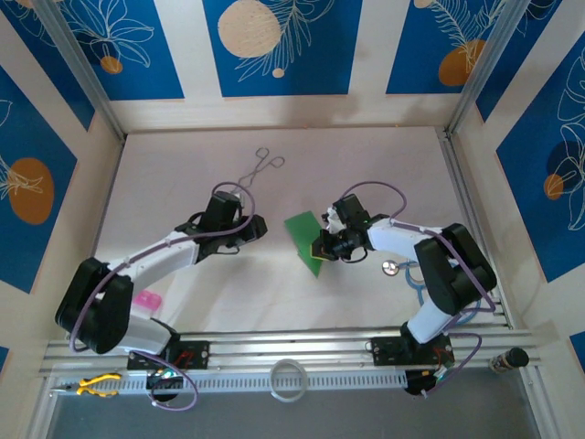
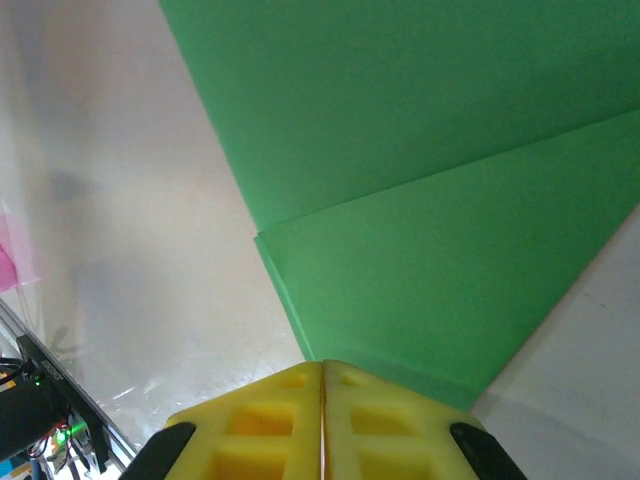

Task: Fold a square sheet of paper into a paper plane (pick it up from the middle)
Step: Turn over the paper at the center of the table.

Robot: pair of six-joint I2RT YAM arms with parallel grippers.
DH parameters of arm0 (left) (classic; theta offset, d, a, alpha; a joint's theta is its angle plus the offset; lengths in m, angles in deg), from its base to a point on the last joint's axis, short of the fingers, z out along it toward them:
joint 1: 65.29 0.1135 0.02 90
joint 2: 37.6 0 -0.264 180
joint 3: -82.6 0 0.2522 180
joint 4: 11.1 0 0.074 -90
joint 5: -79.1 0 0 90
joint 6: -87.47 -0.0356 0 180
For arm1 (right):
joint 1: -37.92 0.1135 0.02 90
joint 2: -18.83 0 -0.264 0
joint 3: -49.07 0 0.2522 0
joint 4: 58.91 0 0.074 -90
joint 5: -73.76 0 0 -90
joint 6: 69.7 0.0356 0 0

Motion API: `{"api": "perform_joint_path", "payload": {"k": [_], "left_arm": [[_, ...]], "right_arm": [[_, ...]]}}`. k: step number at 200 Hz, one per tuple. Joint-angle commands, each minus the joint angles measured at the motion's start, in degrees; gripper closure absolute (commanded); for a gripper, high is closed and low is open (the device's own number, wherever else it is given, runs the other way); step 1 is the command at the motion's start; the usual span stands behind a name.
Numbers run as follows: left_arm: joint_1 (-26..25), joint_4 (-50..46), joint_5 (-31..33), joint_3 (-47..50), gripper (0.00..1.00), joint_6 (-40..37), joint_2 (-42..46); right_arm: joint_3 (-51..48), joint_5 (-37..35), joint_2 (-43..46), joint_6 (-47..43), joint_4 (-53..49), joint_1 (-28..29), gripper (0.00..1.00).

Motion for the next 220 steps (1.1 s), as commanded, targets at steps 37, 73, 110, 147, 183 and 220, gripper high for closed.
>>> {"api": "perform_joint_path", "payload": {"k": [37, 73, 110, 147, 183, 220], "left_arm": [[0.64, 4.13, -8.04, -2.73, 0.62, 2.46, -5.05], [0.59, 6.79, -10.56, -2.75, 0.65, 4.19, -7.36], [-0.02, 9.41, -12.71, -3.35, 0.67, 5.86, -10.28], [-1.54, 11.46, -14.76, -5.77, 0.72, 7.79, -15.17], [-2.81, 12.31, -15.08, -8.28, 0.75, 8.56, -19.14], [-3.82, 12.49, -16.1, -10.47, 0.77, 8.74, -22.97]], "right_arm": [[-0.37, 1.87, -4.7, 3.77, -1.2, 0.8, 0.92], [-0.47, 0.73, -5.86, 8.7, -0.96, 4.09, 0.92], [-0.43, -5.92, -5.59, 18.48, -2.74, 8.05, 0.93], [-0.33, -6.56, -6.95, 25.25, -3.36, 8.66, 0.95], [-1.47, -7.46, -4.82, 27.58, -0.88, 9.47, 0.95], [-2.75, -7.75, -3.43, 29.79, 2.42, 10.31, 0.94]]}}
